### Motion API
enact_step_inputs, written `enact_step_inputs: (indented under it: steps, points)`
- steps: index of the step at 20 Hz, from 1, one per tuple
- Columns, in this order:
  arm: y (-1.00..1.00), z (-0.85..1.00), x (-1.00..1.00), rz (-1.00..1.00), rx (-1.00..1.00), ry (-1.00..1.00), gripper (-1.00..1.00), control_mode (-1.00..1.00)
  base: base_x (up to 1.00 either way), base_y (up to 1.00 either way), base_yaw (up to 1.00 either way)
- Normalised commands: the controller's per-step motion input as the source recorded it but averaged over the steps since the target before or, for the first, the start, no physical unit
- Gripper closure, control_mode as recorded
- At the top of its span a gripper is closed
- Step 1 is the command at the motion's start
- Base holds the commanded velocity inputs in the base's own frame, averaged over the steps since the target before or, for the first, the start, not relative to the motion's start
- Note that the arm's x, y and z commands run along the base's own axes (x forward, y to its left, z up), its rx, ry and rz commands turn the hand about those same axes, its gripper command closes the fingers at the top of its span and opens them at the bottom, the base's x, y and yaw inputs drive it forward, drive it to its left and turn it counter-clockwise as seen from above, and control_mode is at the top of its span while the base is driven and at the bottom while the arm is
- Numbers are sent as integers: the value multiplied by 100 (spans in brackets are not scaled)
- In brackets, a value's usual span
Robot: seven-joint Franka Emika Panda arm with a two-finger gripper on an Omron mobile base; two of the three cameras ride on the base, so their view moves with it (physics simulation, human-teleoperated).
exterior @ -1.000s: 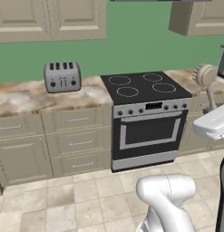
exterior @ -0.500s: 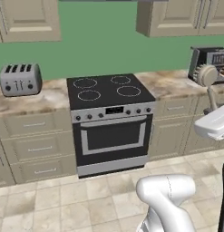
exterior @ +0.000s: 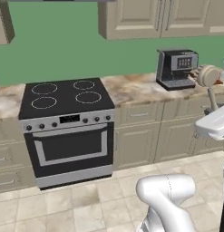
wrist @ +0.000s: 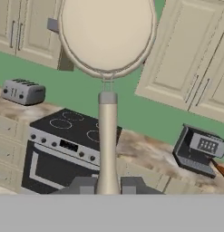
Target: Grab the spray bottle from the cabinet, then place it next to the cutting board for sanitizing. Then grab the dish brush from the countertop next to the sink and place it next to the cutting board.
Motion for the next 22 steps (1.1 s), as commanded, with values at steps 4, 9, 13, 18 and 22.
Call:
enact_step_inputs:
  steps: [4,9,13,18,22]
  points:
    - [0,0,0,0,0,0,100,100,74,-100,-13]
    - [0,0,0,0,0,0,100,100,79,-100,-15]
    - [0,0,0,0,0,0,100,100,31,-100,-13]
    - [0,0,0,0,0,0,100,100,46,-97,2]
    - [0,0,0,0,0,0,100,100,84,-44,13]
